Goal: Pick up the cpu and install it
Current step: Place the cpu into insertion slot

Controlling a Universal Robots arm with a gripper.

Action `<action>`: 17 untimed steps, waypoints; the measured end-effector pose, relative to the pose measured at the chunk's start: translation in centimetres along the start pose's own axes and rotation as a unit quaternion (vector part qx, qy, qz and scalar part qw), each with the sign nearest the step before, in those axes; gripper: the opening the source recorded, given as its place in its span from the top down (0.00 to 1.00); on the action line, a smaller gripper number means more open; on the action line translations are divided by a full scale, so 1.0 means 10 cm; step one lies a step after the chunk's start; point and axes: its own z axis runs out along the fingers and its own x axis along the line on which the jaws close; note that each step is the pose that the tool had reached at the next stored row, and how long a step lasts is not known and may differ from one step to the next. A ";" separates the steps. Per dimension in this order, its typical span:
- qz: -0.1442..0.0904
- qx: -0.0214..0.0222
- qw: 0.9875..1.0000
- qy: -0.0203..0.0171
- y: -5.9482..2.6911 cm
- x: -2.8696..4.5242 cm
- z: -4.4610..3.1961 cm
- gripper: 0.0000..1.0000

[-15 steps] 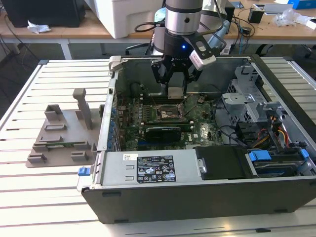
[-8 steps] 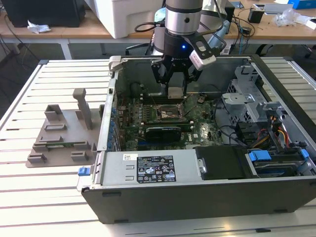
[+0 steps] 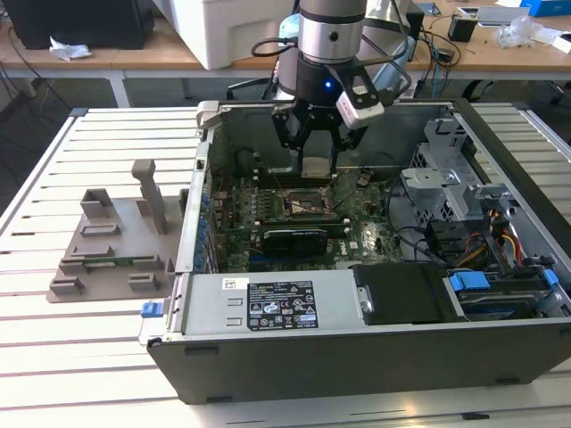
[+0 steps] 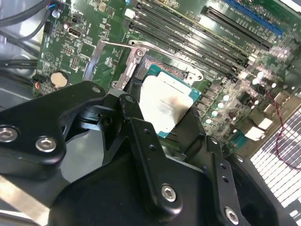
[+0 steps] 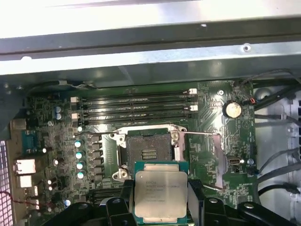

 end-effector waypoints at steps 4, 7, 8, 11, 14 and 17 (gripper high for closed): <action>0.023 0.001 1.000 0.000 0.000 -0.001 0.000 0.46; 0.048 0.001 0.999 0.001 0.000 -0.001 0.001 0.46; 0.055 0.001 0.998 0.001 0.000 -0.001 0.001 0.46; 0.090 0.001 0.996 0.002 0.000 -0.001 0.002 0.46; 0.106 0.001 0.994 0.003 0.000 -0.002 0.003 0.46; 0.125 0.000 0.992 0.003 0.000 -0.002 0.004 0.46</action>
